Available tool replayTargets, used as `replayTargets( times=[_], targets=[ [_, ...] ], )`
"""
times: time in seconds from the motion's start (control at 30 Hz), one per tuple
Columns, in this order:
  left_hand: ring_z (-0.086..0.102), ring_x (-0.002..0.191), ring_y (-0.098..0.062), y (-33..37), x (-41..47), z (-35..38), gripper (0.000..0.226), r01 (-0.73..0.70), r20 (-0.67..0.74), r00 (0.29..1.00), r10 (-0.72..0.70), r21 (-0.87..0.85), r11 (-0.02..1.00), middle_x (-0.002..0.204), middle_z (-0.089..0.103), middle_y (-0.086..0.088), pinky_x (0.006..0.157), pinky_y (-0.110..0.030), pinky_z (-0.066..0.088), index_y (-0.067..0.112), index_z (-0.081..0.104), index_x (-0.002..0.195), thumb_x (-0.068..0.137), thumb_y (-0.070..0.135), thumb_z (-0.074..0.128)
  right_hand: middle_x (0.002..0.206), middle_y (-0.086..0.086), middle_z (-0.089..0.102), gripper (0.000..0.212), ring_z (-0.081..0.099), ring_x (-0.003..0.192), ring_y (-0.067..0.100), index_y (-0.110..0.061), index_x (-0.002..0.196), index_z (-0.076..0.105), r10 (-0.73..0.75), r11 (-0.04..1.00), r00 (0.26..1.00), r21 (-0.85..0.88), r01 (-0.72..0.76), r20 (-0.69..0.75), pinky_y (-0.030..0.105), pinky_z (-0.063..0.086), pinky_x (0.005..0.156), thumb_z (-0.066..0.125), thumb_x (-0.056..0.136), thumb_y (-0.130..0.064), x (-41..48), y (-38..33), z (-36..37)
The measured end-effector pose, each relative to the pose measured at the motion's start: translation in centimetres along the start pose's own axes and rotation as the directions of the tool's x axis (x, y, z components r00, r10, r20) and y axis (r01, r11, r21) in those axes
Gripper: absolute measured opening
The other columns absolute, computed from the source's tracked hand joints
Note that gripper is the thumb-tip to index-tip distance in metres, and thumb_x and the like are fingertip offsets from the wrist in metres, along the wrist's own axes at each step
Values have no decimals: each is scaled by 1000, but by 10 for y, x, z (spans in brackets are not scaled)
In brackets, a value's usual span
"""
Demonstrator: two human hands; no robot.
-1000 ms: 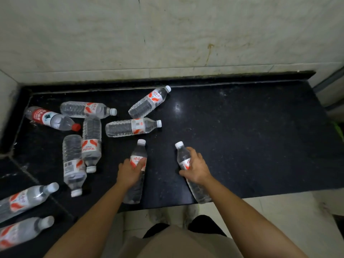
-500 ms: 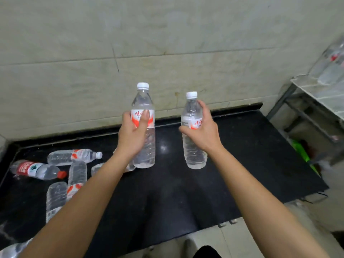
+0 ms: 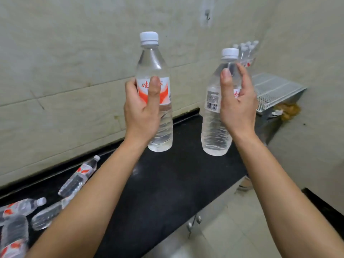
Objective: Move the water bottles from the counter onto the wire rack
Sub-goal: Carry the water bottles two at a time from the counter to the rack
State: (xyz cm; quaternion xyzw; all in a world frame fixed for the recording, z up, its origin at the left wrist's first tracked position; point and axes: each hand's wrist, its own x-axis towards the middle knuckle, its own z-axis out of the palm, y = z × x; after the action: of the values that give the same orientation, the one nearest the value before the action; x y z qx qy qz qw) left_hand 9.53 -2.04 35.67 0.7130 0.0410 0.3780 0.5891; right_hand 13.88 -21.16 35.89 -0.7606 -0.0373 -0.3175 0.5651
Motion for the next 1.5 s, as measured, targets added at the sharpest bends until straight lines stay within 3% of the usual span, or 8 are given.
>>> replayTargets(
  times=[0.07, 0.2, 0.4, 0.57, 0.93, 1.17, 1.3, 1.5],
  targets=[
    [63, 79, 4, 13, -13, 42, 51, -33, 20, 999, 33, 4, 999, 84, 64, 17, 76, -22, 52, 22, 51, 104, 84, 69, 49, 115, -11, 68, 59, 59, 97, 5, -37, 142, 52, -15, 1000, 999, -12, 15, -34, 29, 48, 93, 49, 93, -68, 20, 17, -37],
    [60, 74, 12, 25, -50, 141, 37, 12, 42, 999, -10, -68, 998, 87, 61, 14, 68, -10, 45, 17, 49, 106, 97, 53, 53, 93, -13, 56, 58, 54, 84, 7, -39, 139, 52, -22, 999, 998, -34, 20, -59, 33, 49, 86, 51, 90, -69, 60, 64, -118],
    [61, 74, 12, 32, -95, 274, 53, 59, 141, 989, -38, -145, 988, 90, 60, 12, 69, -10, 46, 10, 49, 114, 89, 57, 53, 88, -50, 55, 50, 51, 87, -28, -33, 134, 60, 10, 999, 992, -37, -14, -128, 0, 36, 80, 64, 91, -56, 124, 136, -223],
    [63, 77, 10, 32, -94, 348, 57, 61, 217, 976, -28, -147, 987, 95, 62, 10, 70, -12, 49, 11, 49, 116, 83, 57, 55, 114, -25, 63, 51, 55, 99, -12, -30, 133, 61, 41, 999, 982, -24, -46, -184, -2, 36, 81, 63, 90, -58, 170, 182, -260],
    [67, 89, -3, -43, -11, 521, 58, 67, 249, 968, -13, -213, 975, 103, 66, 2, 78, -23, 54, 5, 51, 124, 92, 53, 61, 91, -36, 62, 45, 55, 87, -24, -35, 118, 63, 38, 997, 991, -55, -45, -126, 1, 39, 75, 59, 86, -67, 312, 296, -234],
    [69, 105, -12, -79, 56, 625, 52, 115, 331, 943, -44, -198, 974, 119, 69, -4, 90, -26, 55, 14, 52, 129, 92, 49, 63, 99, -26, 67, 41, 62, 94, -9, -34, 127, 58, 48, 995, 999, -89, -50, -23, 12, 44, 83, 60, 93, -56, 430, 348, -208],
    [65, 104, 3, -92, 87, 664, 64, 111, 390, 920, -52, -132, 985, 119, 64, 7, 87, -15, 51, 13, 47, 134, 83, 47, 66, 101, -19, 69, 42, 63, 94, -5, -30, 127, 60, 69, 994, 997, -89, -66, 36, 22, 49, 83, 59, 94, -54, 479, 382, -197],
    [60, 118, -14, -137, 128, 714, 64, 79, 379, 920, -100, 68, 994, 125, 62, 5, 100, -36, 51, 29, 51, 129, 80, 68, 65, 91, -28, 61, 37, 56, 82, -22, -28, 130, 58, 57, 995, 987, -84, -45, 151, 2, 39, 68, 58, 98, -48, 561, 444, -168]
  ],
)
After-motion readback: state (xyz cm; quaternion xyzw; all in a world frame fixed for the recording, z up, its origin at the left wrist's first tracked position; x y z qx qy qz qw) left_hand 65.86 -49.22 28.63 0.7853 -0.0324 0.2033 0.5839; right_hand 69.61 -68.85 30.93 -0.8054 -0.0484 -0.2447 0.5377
